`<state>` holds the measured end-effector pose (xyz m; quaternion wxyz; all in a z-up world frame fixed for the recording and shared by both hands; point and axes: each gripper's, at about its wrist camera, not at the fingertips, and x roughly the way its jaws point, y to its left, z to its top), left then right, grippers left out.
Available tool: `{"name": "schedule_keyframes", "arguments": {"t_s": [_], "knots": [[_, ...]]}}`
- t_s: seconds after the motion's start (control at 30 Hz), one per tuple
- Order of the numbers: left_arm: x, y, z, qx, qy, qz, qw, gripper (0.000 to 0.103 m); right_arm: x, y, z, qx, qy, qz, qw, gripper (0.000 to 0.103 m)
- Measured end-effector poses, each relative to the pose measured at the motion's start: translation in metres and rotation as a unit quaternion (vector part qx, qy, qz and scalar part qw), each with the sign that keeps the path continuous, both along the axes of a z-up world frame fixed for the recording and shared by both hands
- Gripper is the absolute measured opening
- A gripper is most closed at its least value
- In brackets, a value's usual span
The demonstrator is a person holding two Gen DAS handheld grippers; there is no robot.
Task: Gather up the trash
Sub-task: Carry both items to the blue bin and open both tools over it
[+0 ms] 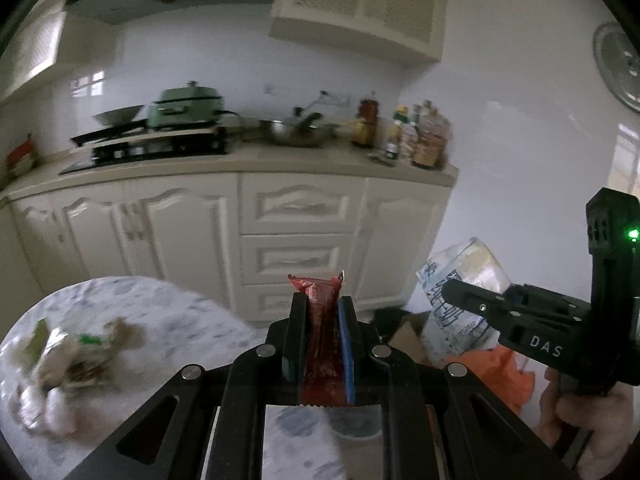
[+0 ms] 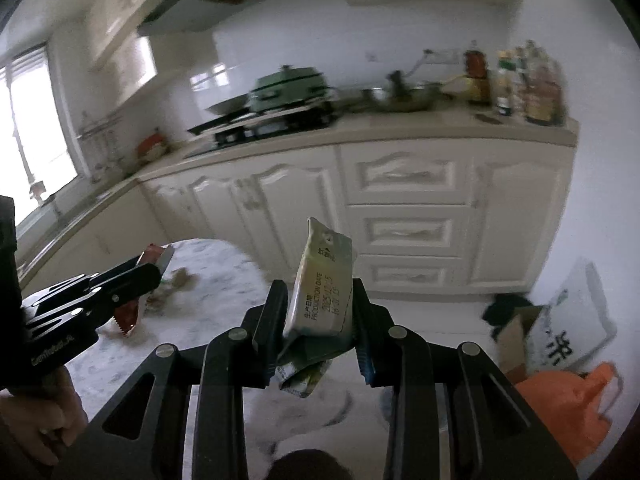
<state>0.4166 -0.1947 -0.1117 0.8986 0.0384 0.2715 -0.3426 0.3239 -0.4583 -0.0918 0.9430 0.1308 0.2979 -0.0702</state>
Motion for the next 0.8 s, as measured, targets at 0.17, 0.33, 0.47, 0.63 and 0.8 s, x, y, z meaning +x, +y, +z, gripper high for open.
{"name": "schedule_keyframes", "arguments": {"t_s": [0.17,0.33,0.47,0.63,0.8], "knots": [[0.036,-0.072,-0.021,0.021,0.030,-0.041,0.9985,0.011,0.005,-0.053,-0.033,0.019,0.031,-0.040,0.999,0.031],[0.076,-0.144,-0.052,0.051,0.077,-0.072,0.9931,0.011,0.011,-0.102,-0.083,0.050,0.072,-0.072,0.994,0.031],[0.114,-0.190,-0.083,0.076,0.125,-0.088,0.9853,0.011,0.022,-0.131,-0.121,0.072,0.102,-0.084,0.989,0.031],[0.155,-0.241,-0.107,0.114,0.153,-0.097,0.9769,0.013,0.038,-0.155,-0.162,0.097,0.130,-0.088,0.983,0.032],[0.193,-0.286,-0.137,0.139,0.204,-0.085,0.9654,0.041,0.043,-0.176,-0.188,0.120,0.147,-0.107,0.976,0.047]]}}
